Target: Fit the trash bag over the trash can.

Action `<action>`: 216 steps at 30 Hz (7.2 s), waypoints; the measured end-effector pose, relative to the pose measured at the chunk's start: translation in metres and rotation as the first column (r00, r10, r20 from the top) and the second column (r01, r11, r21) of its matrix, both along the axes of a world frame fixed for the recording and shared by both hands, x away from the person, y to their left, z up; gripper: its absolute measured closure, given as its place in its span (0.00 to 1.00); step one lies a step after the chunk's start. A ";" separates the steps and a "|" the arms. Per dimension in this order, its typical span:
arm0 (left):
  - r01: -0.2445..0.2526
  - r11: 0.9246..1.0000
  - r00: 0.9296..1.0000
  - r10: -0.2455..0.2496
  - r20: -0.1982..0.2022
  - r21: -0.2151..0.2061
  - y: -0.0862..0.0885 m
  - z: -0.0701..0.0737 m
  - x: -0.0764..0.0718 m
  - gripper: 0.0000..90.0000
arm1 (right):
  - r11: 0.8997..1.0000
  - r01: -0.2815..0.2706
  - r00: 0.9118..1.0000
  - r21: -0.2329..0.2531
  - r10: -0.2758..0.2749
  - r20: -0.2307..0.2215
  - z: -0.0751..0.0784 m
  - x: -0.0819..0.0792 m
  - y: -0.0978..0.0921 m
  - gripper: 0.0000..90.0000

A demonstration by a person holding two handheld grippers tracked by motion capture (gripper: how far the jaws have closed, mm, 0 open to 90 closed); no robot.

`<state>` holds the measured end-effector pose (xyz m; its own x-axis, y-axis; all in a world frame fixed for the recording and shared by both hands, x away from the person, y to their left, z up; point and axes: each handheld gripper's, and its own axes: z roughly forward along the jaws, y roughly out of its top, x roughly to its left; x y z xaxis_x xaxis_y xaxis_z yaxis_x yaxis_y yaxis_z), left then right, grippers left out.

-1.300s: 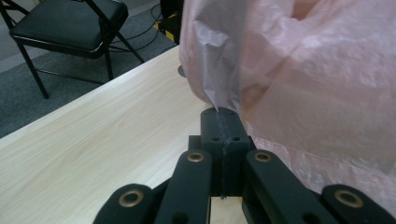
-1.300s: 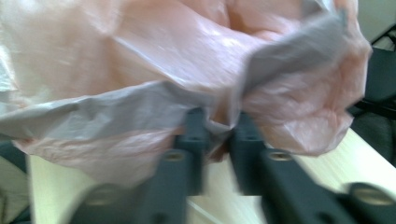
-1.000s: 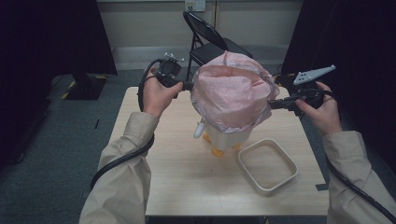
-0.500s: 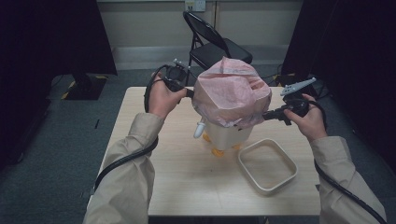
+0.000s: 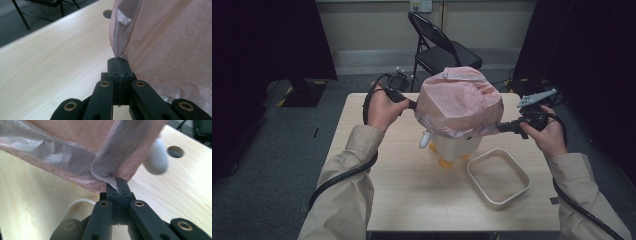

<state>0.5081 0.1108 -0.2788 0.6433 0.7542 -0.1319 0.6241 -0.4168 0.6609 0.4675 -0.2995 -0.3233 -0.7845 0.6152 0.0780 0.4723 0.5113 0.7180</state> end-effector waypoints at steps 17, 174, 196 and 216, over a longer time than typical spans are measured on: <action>0.043 0.990 0.997 -0.034 -0.071 0.132 -0.009 -0.034 0.011 1.00 | 1.000 0.001 0.999 -0.008 -0.002 -0.054 -0.024 0.018 0.013 1.00; 0.015 0.999 0.991 -0.010 0.132 -0.035 0.011 -0.024 0.008 0.35 | 0.956 0.292 0.954 0.013 -0.293 0.069 0.011 0.030 -0.017 0.27; 0.019 0.998 0.997 -0.015 0.076 -0.056 0.042 -0.053 -0.058 0.26 | 0.982 0.190 0.976 0.024 -0.191 0.100 0.083 -0.026 0.003 0.18; 0.032 0.996 0.999 -0.032 -0.004 -0.083 0.052 -0.139 -0.081 0.24 | 0.999 0.035 0.988 0.039 -0.040 0.147 0.141 -0.012 0.091 0.18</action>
